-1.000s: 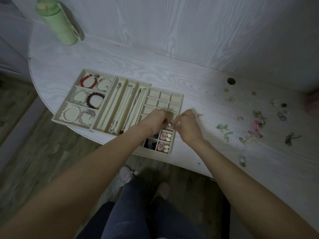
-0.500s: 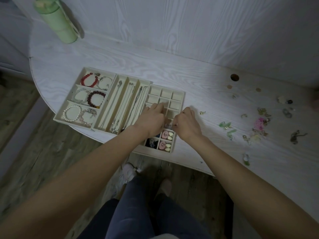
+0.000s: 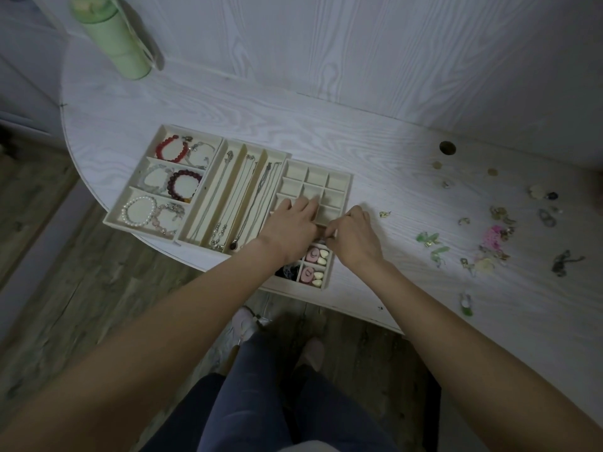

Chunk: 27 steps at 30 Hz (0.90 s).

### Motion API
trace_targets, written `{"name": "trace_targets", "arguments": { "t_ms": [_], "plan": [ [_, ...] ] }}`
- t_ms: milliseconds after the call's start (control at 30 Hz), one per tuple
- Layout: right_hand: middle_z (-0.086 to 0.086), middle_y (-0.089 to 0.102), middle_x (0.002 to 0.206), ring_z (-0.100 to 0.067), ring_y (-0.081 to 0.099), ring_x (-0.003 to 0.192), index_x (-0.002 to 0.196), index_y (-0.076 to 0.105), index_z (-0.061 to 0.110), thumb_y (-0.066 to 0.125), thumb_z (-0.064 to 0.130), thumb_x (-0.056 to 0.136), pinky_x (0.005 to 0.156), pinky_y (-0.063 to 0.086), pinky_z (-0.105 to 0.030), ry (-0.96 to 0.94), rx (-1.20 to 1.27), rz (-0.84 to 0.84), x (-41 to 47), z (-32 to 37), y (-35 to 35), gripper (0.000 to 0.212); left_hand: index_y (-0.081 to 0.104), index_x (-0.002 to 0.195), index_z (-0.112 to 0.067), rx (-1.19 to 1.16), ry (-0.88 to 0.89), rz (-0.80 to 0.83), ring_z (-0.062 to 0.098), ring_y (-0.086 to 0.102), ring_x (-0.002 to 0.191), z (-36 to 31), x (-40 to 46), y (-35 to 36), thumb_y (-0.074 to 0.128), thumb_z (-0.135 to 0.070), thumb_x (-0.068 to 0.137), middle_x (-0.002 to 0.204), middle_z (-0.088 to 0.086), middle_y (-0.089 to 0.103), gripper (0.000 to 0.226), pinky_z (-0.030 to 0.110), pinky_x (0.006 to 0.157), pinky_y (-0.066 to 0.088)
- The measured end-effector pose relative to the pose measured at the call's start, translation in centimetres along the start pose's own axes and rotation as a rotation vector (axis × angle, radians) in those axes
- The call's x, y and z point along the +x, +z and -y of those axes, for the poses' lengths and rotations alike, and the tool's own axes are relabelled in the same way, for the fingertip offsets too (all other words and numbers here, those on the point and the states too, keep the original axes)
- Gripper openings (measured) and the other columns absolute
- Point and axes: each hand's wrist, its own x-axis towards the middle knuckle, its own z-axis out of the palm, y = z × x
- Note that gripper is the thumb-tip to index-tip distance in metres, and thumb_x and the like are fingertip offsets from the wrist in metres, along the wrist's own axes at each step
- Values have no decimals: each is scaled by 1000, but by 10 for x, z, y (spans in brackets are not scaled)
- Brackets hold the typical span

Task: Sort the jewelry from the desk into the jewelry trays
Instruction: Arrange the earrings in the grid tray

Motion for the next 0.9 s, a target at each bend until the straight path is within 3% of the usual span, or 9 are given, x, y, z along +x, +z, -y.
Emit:
{"name": "trace_targets", "arguments": {
  "t_ms": [100,400,567,667,900],
  "plan": [
    [-8,43,114,-23,38,116,100,72,15,60,15,91,82,48,-35,-8,-6,-20,-3,0,2,15,61,118,-13,74,7,-6,27,24,134,0,-1,1,46,-14,91,149,15,20,30,38,99,28],
    [-8,43,110,-23,40,112,96,69,10,51,8,93,77,45,-33,-23,-24,-19,-7,-1,-1,19,62,117,-18,23,-6,-6,27,24,132,6,-6,3,52,-13,87,145,12,23,32,40,102,27],
    [-7,43,110,-22,41,113,106,66,11,49,2,92,80,42,-31,-10,31,-37,-6,0,-3,24,60,123,-19,37,-5,-19,26,25,132,5,-4,5,51,-14,88,145,12,23,37,40,100,28],
    [-9,44,112,-24,42,113,104,70,11,51,5,93,82,48,-37,-37,-29,-24,-7,-1,-5,23,62,120,-17,53,0,-1,27,24,133,5,-4,4,51,-16,89,146,12,21,34,41,101,29],
    [-10,50,113,-25,50,105,97,71,10,55,10,91,78,44,-34,-18,-159,1,-4,8,-5,16,59,125,-20,60,14,-16,26,24,133,5,-2,9,51,-16,89,147,12,20,37,40,100,29]
  ]
}}
